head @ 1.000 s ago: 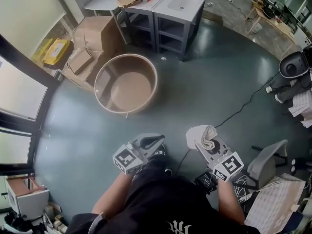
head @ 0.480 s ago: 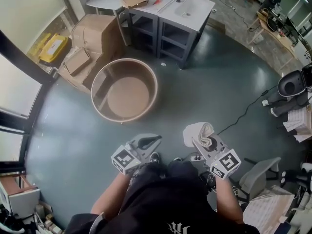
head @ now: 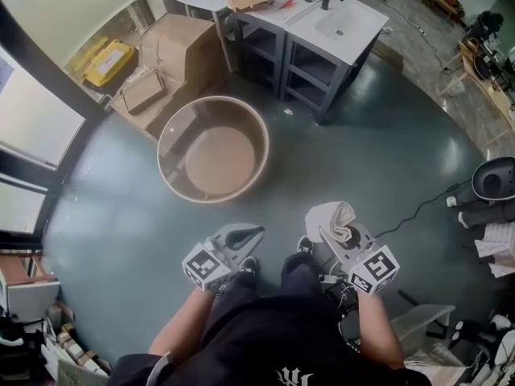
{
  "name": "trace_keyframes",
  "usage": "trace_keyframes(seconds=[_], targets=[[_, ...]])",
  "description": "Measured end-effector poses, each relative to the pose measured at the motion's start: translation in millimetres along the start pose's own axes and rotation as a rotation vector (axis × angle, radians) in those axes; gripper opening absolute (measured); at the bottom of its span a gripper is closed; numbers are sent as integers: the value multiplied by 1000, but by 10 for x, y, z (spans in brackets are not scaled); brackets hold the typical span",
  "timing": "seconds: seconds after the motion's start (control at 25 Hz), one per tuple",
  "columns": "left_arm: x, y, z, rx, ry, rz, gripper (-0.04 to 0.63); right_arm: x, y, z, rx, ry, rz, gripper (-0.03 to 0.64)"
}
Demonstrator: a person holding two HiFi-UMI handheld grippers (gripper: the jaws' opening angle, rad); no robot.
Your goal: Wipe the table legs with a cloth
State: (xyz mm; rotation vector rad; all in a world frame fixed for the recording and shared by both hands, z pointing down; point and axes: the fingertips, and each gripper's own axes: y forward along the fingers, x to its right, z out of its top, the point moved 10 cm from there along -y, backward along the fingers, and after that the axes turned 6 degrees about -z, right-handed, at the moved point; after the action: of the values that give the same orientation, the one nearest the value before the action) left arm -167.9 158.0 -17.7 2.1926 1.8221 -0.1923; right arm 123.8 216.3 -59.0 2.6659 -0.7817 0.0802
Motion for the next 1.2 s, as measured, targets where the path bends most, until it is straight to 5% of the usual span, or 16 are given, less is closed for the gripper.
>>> trace_keyframes(seconds=[0.6,0.84,1.0,1.2], targets=[[-51,1512,158,8,-51,284,6,2040,134,-10,-31,-48,233,75],[-69,1592,-12,-1,-52,349,6,2284,378,-136,-59,-67,278,75],[-192,1594,-274,6,-82,401,6,2319,620,-203,-93,-235,274,75],[-567,1660,-501,37,-93,422,6,2414,1086,-100,-91,-303,317,75]])
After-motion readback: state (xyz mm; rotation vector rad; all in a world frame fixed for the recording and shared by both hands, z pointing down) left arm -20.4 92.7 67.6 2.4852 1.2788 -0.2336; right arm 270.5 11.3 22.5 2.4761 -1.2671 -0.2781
